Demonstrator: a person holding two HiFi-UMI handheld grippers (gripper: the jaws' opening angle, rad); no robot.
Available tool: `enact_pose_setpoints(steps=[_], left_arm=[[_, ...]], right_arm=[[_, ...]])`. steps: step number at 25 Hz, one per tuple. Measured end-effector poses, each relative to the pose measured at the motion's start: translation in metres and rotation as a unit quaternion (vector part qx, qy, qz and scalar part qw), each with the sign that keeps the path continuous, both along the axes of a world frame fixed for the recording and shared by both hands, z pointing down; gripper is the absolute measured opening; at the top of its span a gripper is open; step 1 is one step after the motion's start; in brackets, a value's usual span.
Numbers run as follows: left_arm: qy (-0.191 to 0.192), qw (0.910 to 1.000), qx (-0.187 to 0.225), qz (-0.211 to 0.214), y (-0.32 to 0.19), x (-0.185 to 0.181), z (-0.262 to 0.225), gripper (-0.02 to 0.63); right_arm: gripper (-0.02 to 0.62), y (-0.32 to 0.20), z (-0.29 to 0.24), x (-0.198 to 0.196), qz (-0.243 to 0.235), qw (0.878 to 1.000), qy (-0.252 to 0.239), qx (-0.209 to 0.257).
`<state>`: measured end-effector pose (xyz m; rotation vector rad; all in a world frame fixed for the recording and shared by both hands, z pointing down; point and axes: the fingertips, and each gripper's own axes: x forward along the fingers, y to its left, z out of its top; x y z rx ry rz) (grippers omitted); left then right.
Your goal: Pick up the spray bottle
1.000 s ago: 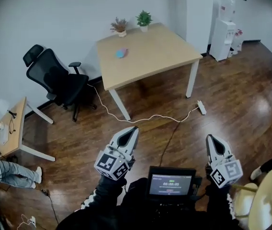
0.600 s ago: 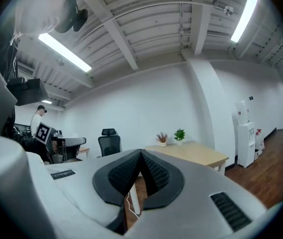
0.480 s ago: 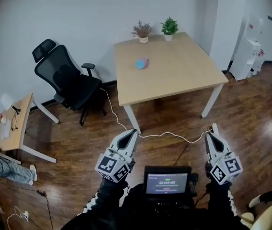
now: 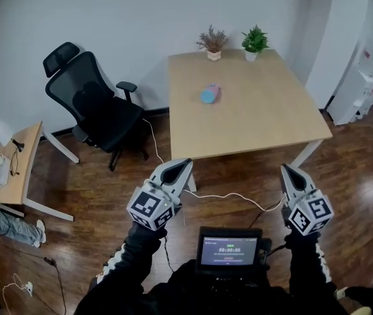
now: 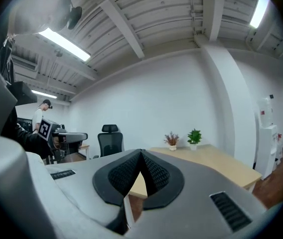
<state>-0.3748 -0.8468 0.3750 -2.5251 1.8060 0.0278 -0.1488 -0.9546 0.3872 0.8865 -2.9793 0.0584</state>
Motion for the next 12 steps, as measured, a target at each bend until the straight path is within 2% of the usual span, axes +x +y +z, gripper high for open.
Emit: enact_pose_setpoints(steps=[2, 4, 9, 12], left_arm=[[-0.028, 0.9993, 0.003, 0.024, -0.049, -0.003, -0.008, 0.014], [-0.037, 0.9984, -0.003, 0.043, -0.098, -0.005, -0.017, 0.014], [0.015, 0.9993, -0.006, 0.035, -0.210, -0.025, -0.057, 0.014], [0.011, 0.9993, -0.011, 0.033, -0.282, -0.048, -0.081, 0.015]], right_arm=[[0.015, -0.052, -0.008, -0.022, -0.032, 0.999, 0.008, 0.006], [0.015, -0.102, -0.019, -0.043, -0.063, 0.998, 0.011, 0.009], [0.015, -0.212, -0.050, -0.092, -0.128, 0.992, 0.017, -0.005], [0.015, -0.279, -0.067, -0.130, -0.148, 0.988, 0.031, -0.015]])
